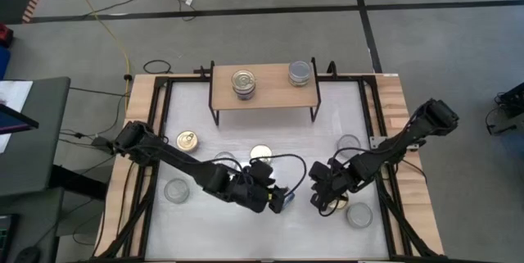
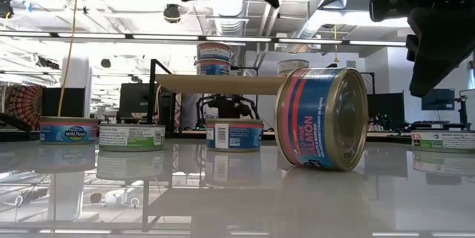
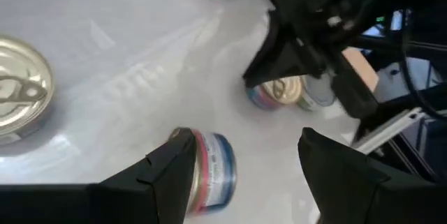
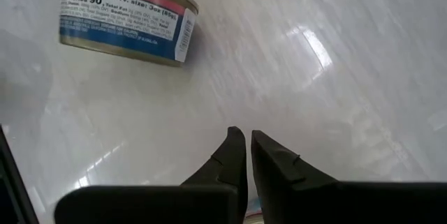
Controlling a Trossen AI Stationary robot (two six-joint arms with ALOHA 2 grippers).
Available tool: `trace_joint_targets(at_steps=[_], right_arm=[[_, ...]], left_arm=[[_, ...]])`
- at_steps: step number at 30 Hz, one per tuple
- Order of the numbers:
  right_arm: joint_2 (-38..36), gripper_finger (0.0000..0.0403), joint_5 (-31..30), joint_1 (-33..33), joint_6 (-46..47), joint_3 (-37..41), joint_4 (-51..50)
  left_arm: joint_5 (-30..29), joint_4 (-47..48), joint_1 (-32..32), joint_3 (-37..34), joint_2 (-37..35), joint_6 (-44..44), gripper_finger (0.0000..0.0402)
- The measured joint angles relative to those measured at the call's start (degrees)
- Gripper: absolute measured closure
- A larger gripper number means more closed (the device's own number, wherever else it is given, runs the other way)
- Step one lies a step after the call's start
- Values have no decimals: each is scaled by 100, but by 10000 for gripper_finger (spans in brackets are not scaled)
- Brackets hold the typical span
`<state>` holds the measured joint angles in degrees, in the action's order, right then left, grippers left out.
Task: Stack canned seafood by type on shelf
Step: Put the blue and pink tuna can on the shelf
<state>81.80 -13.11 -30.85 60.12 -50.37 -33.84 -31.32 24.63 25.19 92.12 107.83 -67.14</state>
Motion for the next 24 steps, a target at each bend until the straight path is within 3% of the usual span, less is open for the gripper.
trace_joint_targets(at_steps=[11, 17, 24], right_arm=[[0, 349, -53, -16, 139, 0, -6], [0, 349, -52, -26, 200, 0, 16], [0, 349, -52, -24, 304, 0, 30]], left_arm=[[739, -921, -15, 120, 947, -410, 162], [575, 249, -15, 949, 1144, -163, 162], [295, 763, -16, 1143, 1145, 182, 162]])
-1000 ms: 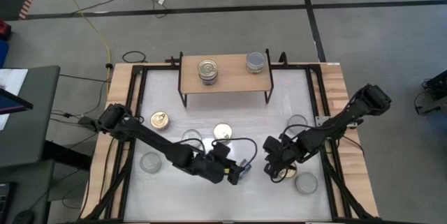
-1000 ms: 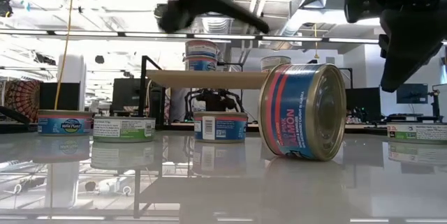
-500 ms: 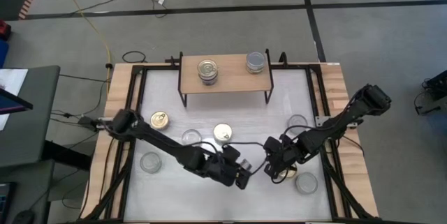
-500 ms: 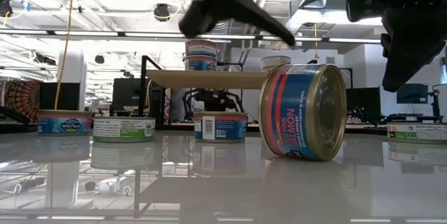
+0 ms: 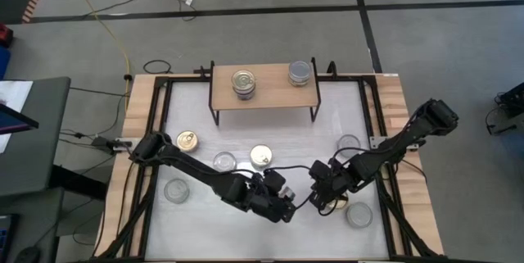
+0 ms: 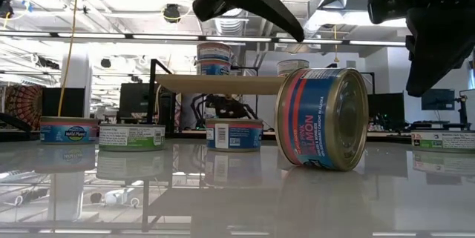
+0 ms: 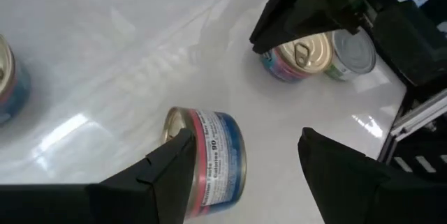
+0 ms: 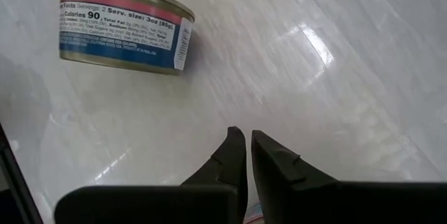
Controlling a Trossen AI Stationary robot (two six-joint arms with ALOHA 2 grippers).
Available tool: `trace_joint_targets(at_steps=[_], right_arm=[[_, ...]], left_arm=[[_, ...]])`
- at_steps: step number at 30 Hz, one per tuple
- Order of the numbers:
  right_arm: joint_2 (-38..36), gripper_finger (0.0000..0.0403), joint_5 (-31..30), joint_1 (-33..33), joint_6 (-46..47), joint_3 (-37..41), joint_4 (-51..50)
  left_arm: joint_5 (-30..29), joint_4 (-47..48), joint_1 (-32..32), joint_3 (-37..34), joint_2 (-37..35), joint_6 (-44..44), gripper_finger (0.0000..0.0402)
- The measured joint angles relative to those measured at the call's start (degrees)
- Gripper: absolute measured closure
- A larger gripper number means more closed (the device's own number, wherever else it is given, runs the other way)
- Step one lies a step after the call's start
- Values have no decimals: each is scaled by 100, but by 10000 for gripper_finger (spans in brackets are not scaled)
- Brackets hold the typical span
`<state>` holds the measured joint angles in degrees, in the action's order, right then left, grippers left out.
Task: Stack canned seafood by type on shelf
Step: Put the blue and pink tuna can on the shelf
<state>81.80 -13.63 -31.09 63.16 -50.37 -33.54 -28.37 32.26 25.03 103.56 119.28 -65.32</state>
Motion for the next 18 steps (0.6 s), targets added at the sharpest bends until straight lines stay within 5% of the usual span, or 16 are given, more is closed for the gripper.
trace_joint_targets(at_steps=[18], right_arm=[[0, 349, 0, 0, 96, 0, 81]], left_arm=[[340, -36, -10, -56, 77, -151, 137]])
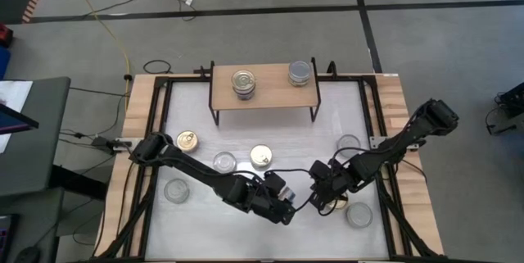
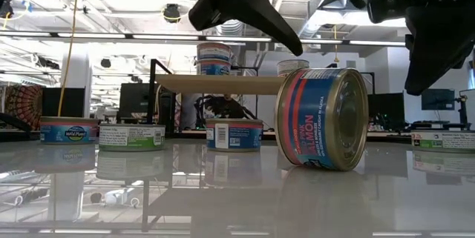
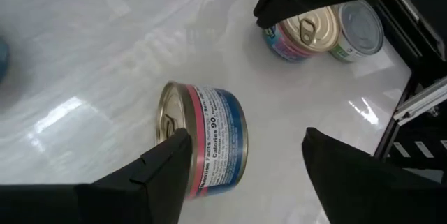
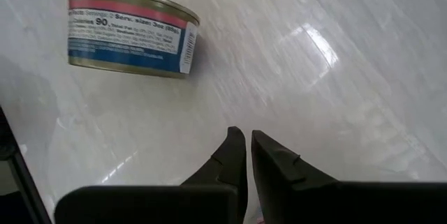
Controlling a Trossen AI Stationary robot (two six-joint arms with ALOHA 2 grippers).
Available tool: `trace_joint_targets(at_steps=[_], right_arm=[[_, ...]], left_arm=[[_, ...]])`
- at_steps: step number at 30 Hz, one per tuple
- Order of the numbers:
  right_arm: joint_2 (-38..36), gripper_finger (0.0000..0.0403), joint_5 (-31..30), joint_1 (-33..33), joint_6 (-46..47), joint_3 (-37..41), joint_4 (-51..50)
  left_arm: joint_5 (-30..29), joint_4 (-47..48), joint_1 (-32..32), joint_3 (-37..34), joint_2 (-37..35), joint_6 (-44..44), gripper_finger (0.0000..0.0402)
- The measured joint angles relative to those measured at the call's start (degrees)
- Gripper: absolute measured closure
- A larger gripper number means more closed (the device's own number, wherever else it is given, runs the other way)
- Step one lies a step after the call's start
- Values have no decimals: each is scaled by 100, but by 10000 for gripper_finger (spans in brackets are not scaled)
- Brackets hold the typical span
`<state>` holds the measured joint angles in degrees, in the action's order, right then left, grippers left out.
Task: Stack canned seafood by type on shelf
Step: Put the blue and pink tuna can on the shelf
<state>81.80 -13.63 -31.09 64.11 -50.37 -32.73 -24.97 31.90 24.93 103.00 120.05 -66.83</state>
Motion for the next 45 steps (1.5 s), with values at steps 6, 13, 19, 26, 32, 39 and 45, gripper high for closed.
trace_joint_targets(at_steps=[6, 13, 19, 26, 32, 39, 45], right_arm=[[0, 349, 0, -2, 7, 0, 40], [0, 349, 0, -2, 9, 0, 40], [0, 349, 0, -2, 7, 0, 42], [0, 349, 0, -2, 7, 0, 35], [0, 349, 2, -2, -6, 0, 19], [0, 349, 2, -2, -8, 0, 12], [0, 349, -30, -2, -13, 0, 18]], left_arm=[[42, -2, 0, 0, 0, 164, 74], [28, 65, 4, 0, 0, 256, 60], [-19, 222, 7, -55, 0, 228, 59], [-15, -242, 9, -557, 0, 34, 59], [44, -631, 9, -899, 1, 159, 60], [52, -776, 17, -1084, 0, 451, 60], [46, -777, 17, -1344, -7, 629, 60]])
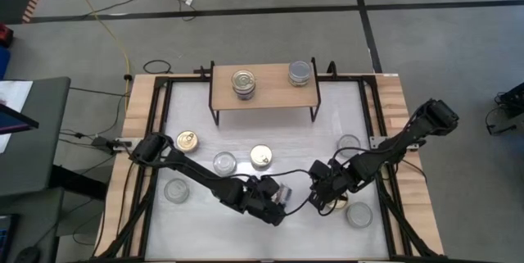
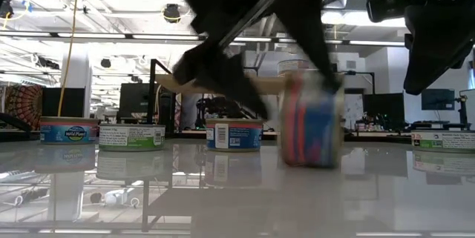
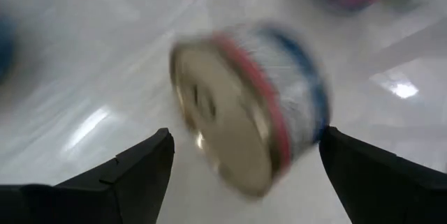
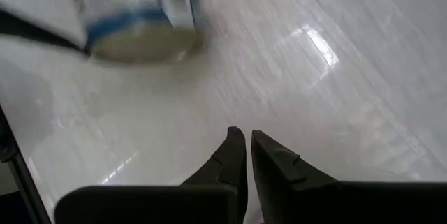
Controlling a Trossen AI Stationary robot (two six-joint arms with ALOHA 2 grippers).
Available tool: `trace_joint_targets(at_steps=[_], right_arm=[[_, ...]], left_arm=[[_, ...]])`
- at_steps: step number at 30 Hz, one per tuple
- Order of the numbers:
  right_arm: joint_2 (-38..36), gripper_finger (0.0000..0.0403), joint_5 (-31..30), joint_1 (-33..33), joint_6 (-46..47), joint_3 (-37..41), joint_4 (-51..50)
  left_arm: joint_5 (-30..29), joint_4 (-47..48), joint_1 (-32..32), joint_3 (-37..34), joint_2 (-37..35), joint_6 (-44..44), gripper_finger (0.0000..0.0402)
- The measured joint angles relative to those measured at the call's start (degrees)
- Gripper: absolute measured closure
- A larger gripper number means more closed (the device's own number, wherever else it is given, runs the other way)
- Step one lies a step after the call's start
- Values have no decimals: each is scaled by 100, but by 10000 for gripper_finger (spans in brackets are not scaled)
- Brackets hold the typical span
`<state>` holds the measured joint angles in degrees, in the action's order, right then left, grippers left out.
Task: Stack canned seafood by type on shelf
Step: Put the blue and pink tuna can on the shelf, then put the blue pink tuna can on the shelf
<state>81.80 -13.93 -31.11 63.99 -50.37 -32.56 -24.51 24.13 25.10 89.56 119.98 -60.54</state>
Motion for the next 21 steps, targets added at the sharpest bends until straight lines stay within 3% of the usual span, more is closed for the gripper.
trace_joint_targets(at_steps=[11, 21], right_arm=[[0, 349, -35, 0, -15, 0, 2], [0, 349, -35, 0, -105, 0, 0]], left_arm=[[-46, 654, -7, -18, 7, -474, 60], [-881, 661, -55, -15, 7, -1011, 62]])
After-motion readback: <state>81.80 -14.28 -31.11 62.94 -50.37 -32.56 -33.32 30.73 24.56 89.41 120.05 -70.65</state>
